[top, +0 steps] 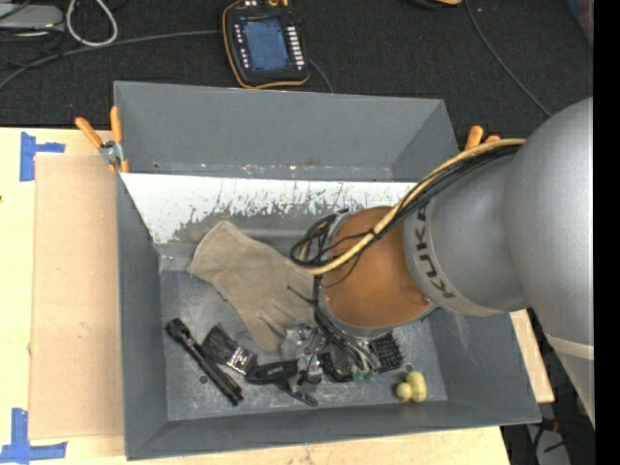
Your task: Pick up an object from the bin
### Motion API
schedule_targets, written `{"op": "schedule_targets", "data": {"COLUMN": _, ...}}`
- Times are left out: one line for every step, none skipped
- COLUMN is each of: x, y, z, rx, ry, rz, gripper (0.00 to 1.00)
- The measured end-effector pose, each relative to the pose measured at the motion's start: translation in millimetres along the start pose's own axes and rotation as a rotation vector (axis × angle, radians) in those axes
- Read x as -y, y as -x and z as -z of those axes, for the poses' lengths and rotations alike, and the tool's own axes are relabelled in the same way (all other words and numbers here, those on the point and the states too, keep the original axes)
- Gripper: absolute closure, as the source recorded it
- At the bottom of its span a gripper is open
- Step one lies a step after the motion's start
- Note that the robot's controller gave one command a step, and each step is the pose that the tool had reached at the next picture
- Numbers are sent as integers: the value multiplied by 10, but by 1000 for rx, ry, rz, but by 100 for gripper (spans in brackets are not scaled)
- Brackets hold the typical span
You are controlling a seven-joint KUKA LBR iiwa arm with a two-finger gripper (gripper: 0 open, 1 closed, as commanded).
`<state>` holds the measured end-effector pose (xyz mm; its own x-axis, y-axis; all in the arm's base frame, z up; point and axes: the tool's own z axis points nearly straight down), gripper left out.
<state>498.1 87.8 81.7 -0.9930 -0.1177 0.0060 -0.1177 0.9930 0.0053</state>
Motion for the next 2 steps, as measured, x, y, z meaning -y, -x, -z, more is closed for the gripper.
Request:
{"op": "schedule_targets", "data": {"x": 0, "y": 0, "z": 0, "rx": 0, "ry": 0, "rz": 0, "gripper": 100}}
{"op": "schedule_targets", "data": {"x": 0, "y": 0, "z": 0, "rx": 0, "ry": 0, "rz": 0, "gripper": 100}}
